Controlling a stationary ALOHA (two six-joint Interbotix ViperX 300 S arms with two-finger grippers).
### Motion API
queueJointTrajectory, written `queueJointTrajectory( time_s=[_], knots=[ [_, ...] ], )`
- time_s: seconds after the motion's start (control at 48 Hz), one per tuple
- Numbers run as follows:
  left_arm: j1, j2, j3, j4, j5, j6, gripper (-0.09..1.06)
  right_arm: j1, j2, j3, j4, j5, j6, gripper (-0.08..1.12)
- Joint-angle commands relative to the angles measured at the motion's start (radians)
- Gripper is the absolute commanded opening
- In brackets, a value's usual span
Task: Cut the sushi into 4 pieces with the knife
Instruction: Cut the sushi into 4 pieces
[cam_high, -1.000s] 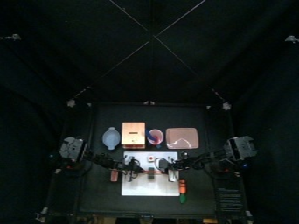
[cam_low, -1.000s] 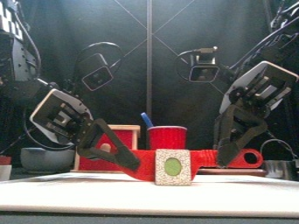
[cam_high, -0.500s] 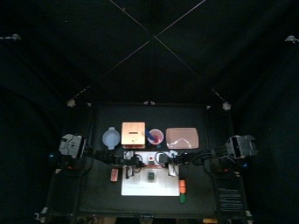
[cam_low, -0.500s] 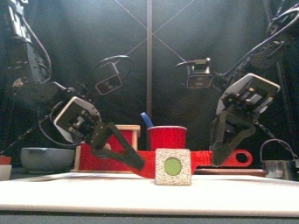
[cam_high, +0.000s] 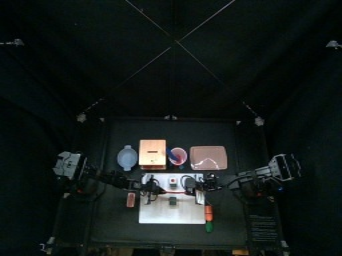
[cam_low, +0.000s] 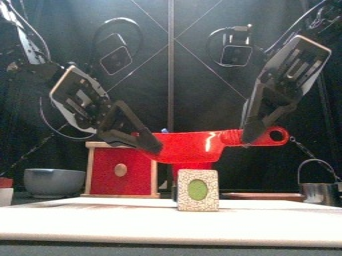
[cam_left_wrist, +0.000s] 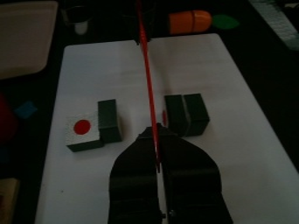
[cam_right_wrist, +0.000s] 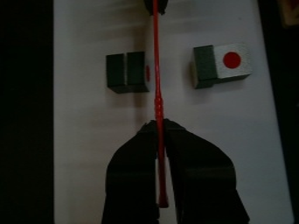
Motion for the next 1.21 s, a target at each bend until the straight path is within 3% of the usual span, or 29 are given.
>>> queueJointTrajectory(
  time_s=[0.021, 0.208, 0.333, 0.625, 1.0, 1.208],
  knots=[
    [-0.029, -0.006, -0.008, -0.005, -0.005, 0.000, 0.09, 0.040, -0.006, -0.012, 0.020, -0.014, -0.003, 0.02],
    [-0.066, 0.028, -0.017, -0.044, -0.003, 0.000, 0.09, 0.048, 0.026, -0.015, 0.023, -0.032, -0.003, 0.02],
    [-0.067, 0.054, -0.023, -0.064, -0.005, 0.000, 0.09, 0.048, 0.049, -0.021, 0.023, -0.038, -0.005, 0.02],
    [-0.069, 0.106, -0.029, -0.069, -0.005, -0.002, 0.09, 0.052, 0.112, -0.025, 0.041, -0.038, -0.003, 0.02],
    [-0.049, 0.233, -0.040, -0.124, -0.003, 0.008, 0.09, 0.043, 0.224, -0.040, 0.038, -0.037, -0.003, 0.02],
    [-0.023, 0.241, -0.051, -0.126, -0.003, 0.011, 0.09, 0.026, 0.212, -0.038, 0.035, -0.012, -0.003, 0.02]
  ],
)
